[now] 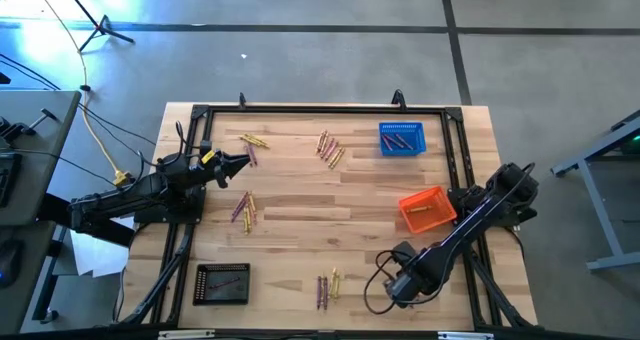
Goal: Sort crayons
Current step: Put the red crayon into the blue basket
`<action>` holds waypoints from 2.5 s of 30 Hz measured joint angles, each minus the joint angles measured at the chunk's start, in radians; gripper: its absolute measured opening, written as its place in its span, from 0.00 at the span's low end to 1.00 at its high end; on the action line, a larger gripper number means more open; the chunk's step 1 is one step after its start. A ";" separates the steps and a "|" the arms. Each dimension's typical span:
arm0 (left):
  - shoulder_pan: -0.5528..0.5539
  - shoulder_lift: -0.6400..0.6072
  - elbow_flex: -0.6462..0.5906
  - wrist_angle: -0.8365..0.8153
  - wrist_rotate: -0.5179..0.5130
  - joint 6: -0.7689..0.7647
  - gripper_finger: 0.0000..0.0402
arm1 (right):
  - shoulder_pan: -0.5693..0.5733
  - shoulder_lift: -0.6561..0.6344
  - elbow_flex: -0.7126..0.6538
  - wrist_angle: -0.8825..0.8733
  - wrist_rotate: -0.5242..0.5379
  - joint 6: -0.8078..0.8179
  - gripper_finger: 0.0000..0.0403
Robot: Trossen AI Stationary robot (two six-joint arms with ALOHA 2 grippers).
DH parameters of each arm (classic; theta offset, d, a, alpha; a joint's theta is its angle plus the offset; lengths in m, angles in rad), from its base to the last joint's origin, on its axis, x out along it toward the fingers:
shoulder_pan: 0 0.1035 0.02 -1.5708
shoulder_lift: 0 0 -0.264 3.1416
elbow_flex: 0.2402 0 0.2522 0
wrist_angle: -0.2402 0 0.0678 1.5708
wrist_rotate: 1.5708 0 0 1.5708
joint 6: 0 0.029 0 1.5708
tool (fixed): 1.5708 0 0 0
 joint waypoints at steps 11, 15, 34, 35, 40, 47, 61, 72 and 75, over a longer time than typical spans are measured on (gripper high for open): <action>0.000 0.000 0.000 0.000 0.000 0.000 0.26 | 0.004 0.047 0.000 0.031 -0.007 0.020 0.18; 0.000 0.000 0.000 0.000 0.000 0.000 0.26 | 0.005 0.069 0.000 0.058 -0.011 0.020 0.18; 0.000 0.000 0.000 0.000 0.000 0.000 0.26 | 0.012 0.091 -0.001 0.032 0.012 0.031 0.18; 0.000 0.000 0.000 0.000 0.000 0.000 0.26 | 0.012 0.091 -0.001 0.032 0.013 0.031 0.18; 0.000 0.000 0.000 0.000 0.000 0.000 0.26 | 0.012 0.088 -0.001 0.037 0.027 0.031 0.18; 0.000 0.000 0.000 0.000 0.000 0.000 0.26 | 0.012 0.088 -0.001 0.036 0.054 0.035 0.18; 0.000 0.000 0.000 0.000 0.000 0.000 0.26 | 0.012 0.089 -0.001 -0.013 0.068 0.038 0.18; 0.000 0.000 0.000 0.000 0.000 0.000 0.26 | 0.013 0.088 -0.031 0.036 0.048 0.038 0.18; 0.000 0.000 0.000 0.000 0.000 0.000 0.26 | 0.012 0.080 -0.085 0.108 0.033 0.038 0.18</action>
